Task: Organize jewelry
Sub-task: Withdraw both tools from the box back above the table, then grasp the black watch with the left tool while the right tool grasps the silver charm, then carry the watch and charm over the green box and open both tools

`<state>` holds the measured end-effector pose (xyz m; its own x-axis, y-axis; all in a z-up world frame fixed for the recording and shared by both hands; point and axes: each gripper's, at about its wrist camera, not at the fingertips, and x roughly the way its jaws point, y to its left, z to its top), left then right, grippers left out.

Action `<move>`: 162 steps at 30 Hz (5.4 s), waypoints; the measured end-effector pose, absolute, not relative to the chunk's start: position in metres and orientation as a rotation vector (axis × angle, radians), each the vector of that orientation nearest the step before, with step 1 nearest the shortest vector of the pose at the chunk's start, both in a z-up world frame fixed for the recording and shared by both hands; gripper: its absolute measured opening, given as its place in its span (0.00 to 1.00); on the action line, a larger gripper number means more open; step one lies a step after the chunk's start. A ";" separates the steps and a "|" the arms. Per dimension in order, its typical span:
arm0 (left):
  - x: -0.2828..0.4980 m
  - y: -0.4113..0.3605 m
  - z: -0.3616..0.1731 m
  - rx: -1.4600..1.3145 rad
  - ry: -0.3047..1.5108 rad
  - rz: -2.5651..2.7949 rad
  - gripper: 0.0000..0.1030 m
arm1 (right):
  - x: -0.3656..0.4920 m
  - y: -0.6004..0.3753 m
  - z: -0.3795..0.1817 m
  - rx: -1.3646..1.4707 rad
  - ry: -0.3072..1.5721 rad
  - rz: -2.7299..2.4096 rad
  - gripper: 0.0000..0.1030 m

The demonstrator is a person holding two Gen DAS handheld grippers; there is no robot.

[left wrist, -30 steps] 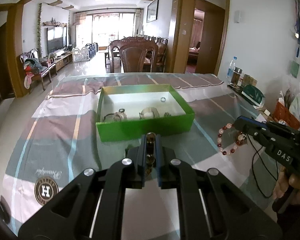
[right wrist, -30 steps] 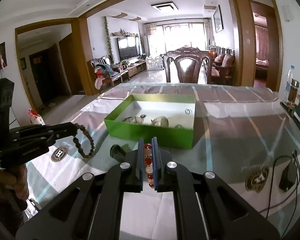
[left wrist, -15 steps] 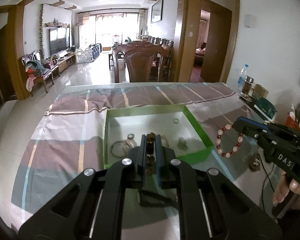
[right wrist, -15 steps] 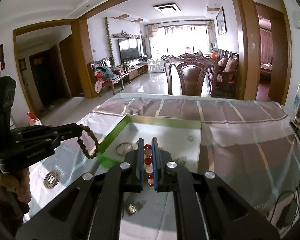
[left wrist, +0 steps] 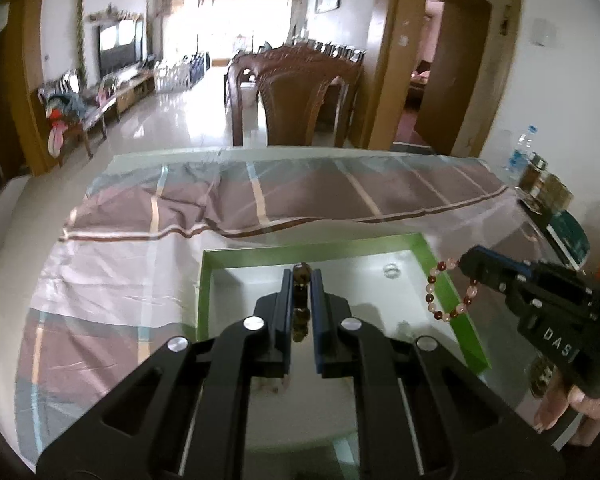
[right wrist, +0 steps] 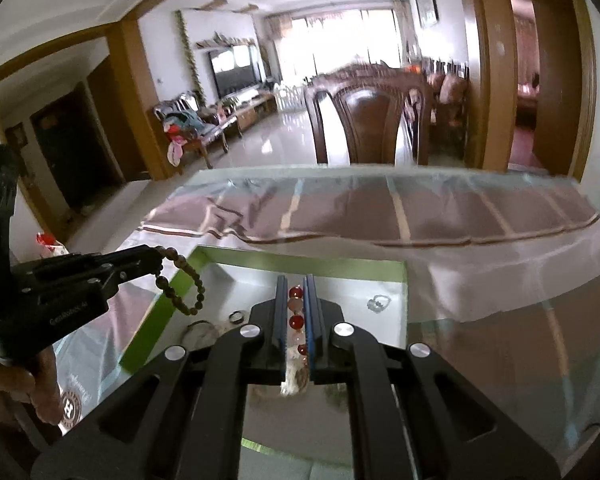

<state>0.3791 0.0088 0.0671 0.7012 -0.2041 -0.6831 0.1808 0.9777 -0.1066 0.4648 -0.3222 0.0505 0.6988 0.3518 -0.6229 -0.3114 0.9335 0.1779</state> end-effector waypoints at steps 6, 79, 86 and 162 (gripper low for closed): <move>0.420 0.010 0.027 -0.028 0.840 -0.159 0.07 | 0.503 -0.323 0.015 0.088 0.774 0.332 0.08; 0.200 0.014 -0.038 -0.002 0.847 -0.133 0.44 | 0.173 -0.364 -0.040 0.090 0.599 0.371 0.84; 0.228 0.009 -0.059 -0.002 0.916 -0.147 0.30 | 0.188 -0.360 -0.044 0.083 0.621 0.382 0.84; 0.045 0.015 0.027 -0.034 0.618 -0.186 0.08 | 0.134 -0.369 0.005 0.020 0.576 0.385 0.19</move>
<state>0.0446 0.0149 0.0267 0.7990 -0.1838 -0.5726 0.1633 0.9827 -0.0876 0.1335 -0.3695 0.0049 0.7694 0.3603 -0.5274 -0.3490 0.9287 0.1253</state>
